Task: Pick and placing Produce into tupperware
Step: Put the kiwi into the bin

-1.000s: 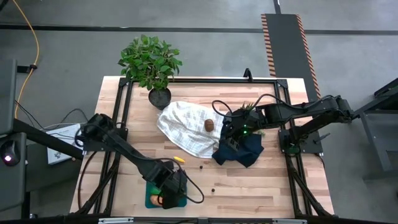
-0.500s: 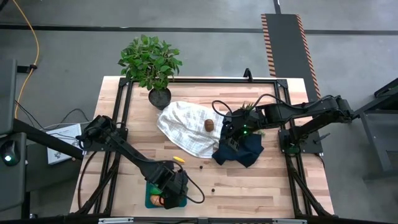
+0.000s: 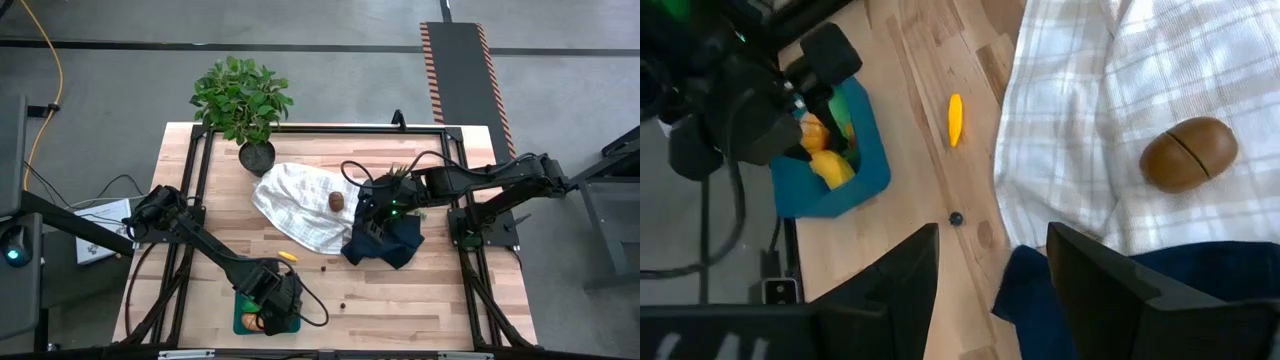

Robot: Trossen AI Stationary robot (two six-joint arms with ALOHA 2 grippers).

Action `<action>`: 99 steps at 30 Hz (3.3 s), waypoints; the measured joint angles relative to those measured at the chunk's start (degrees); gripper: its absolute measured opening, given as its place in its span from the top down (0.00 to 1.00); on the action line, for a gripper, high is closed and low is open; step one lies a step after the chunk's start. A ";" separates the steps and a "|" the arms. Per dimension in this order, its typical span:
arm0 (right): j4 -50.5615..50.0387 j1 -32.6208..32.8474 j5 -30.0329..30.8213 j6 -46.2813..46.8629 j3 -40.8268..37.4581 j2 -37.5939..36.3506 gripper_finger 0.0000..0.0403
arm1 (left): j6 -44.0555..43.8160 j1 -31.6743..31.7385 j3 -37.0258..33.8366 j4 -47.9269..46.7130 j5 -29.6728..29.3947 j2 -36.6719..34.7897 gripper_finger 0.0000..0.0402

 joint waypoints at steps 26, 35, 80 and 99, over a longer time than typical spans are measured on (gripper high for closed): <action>21.67 -4.17 -1.87 4.33 0.00 0.02 0.56 | -1.27 0.00 0.02 -7.84 3.18 -6.71 0.98; 22.22 -4.16 0.41 5.17 1.28 0.07 0.60 | -4.81 0.00 0.02 -13.07 -8.42 -16.63 1.00; -37.41 -11.50 14.71 37.56 48.11 39.65 0.33 | 14.03 0.00 0.00 -28.52 -26.76 -54.43 0.98; -19.16 -13.92 2.21 39.16 26.33 39.60 0.32 | 14.18 0.00 0.00 -29.80 -25.09 -55.21 0.98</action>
